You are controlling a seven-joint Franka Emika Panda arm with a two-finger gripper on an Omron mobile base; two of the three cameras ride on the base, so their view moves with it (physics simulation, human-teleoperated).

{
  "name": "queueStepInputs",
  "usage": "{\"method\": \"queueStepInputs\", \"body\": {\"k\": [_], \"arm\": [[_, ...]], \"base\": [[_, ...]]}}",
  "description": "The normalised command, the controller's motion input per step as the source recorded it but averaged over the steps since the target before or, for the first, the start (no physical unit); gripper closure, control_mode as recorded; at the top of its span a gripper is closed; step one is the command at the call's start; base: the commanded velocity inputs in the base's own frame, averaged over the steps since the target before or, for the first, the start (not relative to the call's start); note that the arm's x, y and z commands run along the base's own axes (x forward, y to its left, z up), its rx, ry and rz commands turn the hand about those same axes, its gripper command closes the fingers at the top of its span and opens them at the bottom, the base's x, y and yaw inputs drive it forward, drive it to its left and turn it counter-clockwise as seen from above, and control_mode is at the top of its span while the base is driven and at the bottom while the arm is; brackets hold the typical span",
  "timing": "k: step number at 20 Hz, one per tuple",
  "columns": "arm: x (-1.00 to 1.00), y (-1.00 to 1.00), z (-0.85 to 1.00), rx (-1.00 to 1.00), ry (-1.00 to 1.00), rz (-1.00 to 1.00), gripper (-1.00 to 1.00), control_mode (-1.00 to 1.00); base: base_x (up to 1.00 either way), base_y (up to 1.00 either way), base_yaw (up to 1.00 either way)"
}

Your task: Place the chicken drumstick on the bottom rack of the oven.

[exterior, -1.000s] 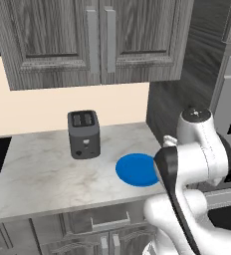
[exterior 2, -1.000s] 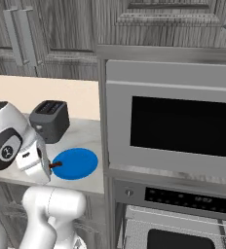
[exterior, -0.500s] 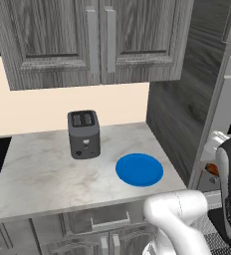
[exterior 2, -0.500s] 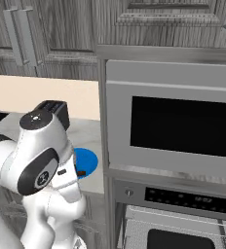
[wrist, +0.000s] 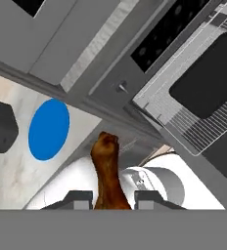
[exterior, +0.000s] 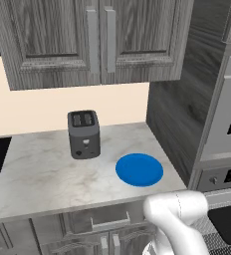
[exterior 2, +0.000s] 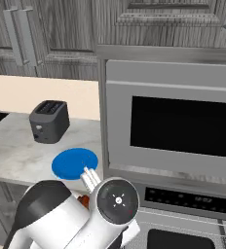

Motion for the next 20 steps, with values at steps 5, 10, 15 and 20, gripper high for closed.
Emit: {"method": "queueStepInputs", "body": {"k": [5, 10, 15, 20], "arm": [[0.0, -0.6, -0.73, -0.01, -0.31, 0.38, 1.0, -1.0], [0.0, -0.5, -0.86, -0.09, -0.16, 0.39, 1.0, -1.0], [0.0, -0.21, -0.72, -0.16, 0.0, 0.31, 1.0, -1.0], [0.02, -0.11, -0.58, -0.05, -0.05, 0.07, 1.0, -1.0]], "base": [[0.0, 0.0, 0.0], [0.0, 0.0, 0.0], [0.0, 0.0, 0.0], [0.0, 0.0, 0.0]]}}
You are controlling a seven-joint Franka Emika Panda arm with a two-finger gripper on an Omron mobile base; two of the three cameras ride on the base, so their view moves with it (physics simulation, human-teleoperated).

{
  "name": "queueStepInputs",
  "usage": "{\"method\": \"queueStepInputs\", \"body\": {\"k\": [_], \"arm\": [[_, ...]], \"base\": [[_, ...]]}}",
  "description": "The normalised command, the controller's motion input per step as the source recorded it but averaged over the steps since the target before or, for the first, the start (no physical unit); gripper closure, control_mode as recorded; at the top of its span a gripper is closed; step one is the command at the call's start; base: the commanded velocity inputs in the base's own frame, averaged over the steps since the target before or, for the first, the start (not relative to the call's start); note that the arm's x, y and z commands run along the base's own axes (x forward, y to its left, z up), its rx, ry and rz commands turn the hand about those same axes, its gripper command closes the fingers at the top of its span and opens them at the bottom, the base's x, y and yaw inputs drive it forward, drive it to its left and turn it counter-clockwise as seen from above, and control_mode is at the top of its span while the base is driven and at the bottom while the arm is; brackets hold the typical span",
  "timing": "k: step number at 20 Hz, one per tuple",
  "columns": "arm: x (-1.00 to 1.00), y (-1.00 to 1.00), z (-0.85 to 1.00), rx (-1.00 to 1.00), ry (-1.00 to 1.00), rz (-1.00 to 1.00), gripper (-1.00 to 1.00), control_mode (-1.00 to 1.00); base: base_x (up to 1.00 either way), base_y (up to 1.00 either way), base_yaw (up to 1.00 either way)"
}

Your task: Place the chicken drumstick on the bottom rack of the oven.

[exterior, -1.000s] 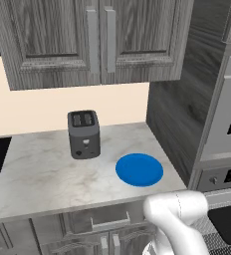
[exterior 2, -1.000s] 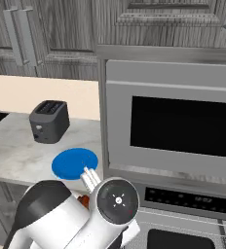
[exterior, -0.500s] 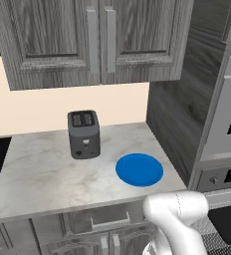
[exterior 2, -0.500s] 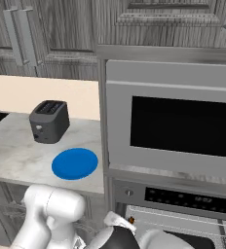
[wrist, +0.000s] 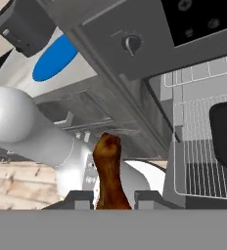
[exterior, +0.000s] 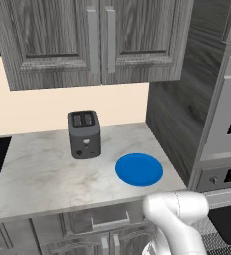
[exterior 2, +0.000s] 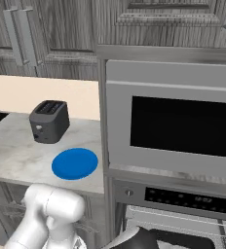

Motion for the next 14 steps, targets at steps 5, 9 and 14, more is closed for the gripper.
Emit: {"method": "queueStepInputs", "body": {"k": [5, 9, 14], "arm": [[0.11, -0.03, -0.33, 0.0, -0.12, -0.05, 1.0, -1.0], [0.42, 0.0, -0.48, -0.05, -0.11, -0.15, 1.0, -1.0], [0.32, -0.15, -0.47, -0.2, -0.09, -0.14, 1.0, -1.0]], "base": [[0.0, 0.0, 0.0], [0.0, 0.0, 0.0], [0.0, 0.0, 0.0]]}}
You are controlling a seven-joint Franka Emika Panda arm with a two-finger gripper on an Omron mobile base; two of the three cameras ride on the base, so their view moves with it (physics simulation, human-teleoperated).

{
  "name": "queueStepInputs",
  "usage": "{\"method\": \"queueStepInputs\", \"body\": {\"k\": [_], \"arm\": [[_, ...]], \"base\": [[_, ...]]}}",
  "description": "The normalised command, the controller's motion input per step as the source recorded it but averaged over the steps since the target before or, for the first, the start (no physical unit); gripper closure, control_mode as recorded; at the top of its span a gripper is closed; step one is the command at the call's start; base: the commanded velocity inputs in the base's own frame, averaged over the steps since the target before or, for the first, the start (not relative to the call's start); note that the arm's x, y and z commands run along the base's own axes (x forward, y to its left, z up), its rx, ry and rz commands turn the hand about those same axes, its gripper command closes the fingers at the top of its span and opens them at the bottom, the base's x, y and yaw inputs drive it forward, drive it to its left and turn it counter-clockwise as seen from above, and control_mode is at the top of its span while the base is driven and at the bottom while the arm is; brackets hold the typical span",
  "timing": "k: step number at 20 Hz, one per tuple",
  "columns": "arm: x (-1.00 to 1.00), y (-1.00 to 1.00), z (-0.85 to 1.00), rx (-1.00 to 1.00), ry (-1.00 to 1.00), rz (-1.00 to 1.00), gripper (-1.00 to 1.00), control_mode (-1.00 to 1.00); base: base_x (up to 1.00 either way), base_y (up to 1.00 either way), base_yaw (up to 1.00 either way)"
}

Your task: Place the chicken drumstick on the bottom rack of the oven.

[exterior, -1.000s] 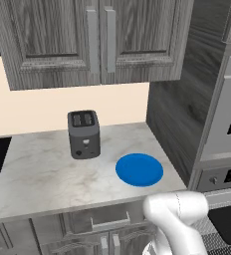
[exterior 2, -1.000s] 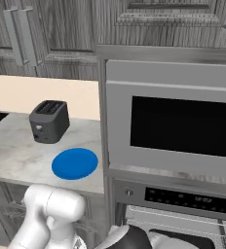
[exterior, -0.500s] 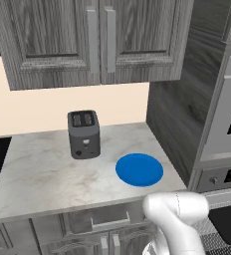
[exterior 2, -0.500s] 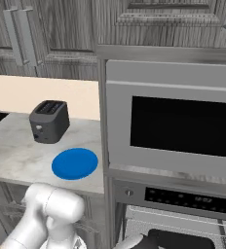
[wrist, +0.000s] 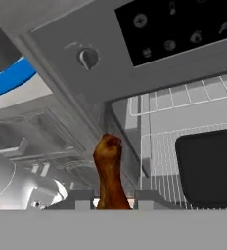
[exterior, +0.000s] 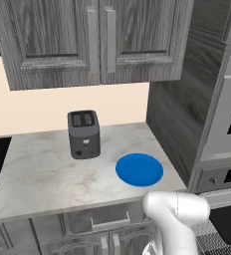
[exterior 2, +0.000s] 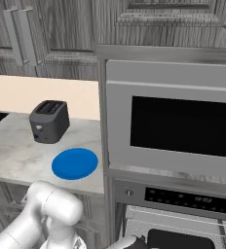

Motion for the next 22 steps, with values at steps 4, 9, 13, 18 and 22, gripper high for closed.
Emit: {"method": "queueStepInputs", "body": {"k": [4, 9, 13, 18, 22], "arm": [[0.31, -0.53, -0.37, -0.17, 0.0, -0.09, 1.0, -1.0], [0.5, -0.44, -0.38, -0.12, 0.01, -0.01, 1.0, -1.0], [0.19, -0.51, -0.4, -0.12, 0.0, -0.01, 1.0, -1.0], [0.01, -0.44, -0.21, -0.01, 0.0, 0.0, 1.0, -1.0], [0.21, -0.32, -0.1, 0.0, 0.08, 0.01, 1.0, -1.0]], "base": [[0.0, 0.0, 0.0], [0.0, 0.0, 0.0], [0.0, 0.0, 0.0], [0.0, 0.0, 0.0], [0.0, 0.0, 0.0]]}}
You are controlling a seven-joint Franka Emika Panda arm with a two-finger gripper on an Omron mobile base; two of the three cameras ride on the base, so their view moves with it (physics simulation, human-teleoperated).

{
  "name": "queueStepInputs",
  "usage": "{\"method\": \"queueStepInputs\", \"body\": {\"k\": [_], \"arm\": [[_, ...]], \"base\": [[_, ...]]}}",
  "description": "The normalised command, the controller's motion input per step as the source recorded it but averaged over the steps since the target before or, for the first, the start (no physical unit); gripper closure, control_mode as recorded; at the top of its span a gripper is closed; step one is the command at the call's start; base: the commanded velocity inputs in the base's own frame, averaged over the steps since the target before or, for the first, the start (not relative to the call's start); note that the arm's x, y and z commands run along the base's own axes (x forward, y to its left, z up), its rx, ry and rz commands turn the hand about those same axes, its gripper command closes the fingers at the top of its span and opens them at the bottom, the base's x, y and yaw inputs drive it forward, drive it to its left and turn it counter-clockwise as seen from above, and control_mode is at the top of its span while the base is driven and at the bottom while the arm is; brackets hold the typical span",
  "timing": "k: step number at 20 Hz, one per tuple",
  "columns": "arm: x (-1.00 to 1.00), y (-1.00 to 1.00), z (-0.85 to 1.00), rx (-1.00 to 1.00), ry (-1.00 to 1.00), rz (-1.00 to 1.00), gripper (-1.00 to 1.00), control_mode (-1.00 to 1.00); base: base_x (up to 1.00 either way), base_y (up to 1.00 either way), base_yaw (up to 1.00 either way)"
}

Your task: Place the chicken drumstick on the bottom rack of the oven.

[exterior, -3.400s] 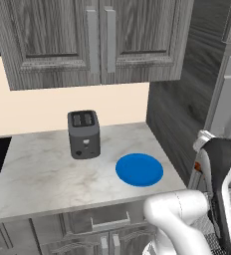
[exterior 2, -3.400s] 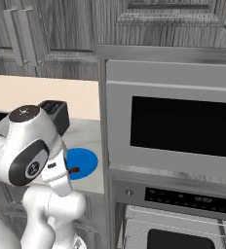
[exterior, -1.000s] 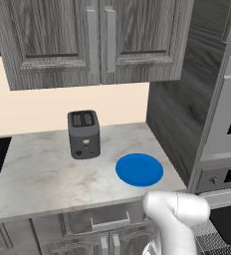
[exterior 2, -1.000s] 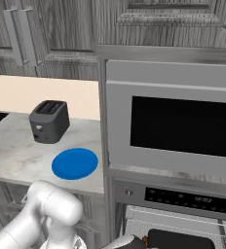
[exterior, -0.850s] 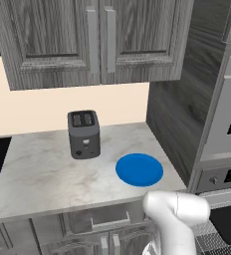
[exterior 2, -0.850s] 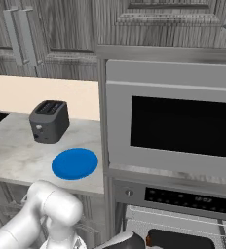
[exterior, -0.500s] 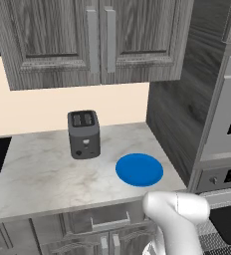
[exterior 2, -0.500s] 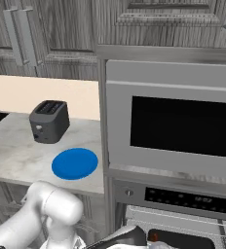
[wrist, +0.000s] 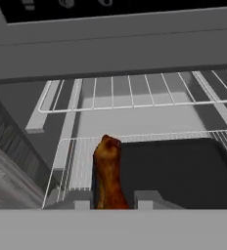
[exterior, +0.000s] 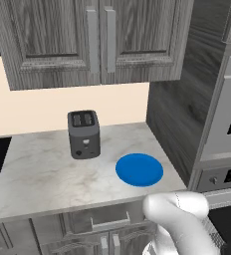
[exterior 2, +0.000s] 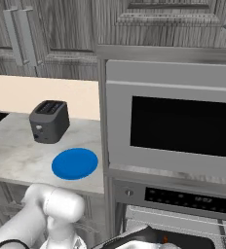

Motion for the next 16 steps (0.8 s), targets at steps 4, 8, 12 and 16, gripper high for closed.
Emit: {"method": "queueStepInputs", "body": {"k": [4, 8, 12, 16], "arm": [[0.09, -0.05, -0.36, -0.03, 0.07, 0.0, 1.0, -1.0], [0.1, 0.0, -0.36, -0.05, 0.08, 0.0, 1.0, -1.0], [0.21, 0.0, -0.3, -0.06, 0.04, 0.0, 1.0, -1.0], [0.26, 0.0, -0.18, -0.03, 0.06, 0.0, 1.0, -1.0]], "base": [[0.0, 0.0, 0.0], [0.0, 0.0, 0.0], [0.0, 0.0, 0.0], [0.0, 0.0, 0.0]]}}
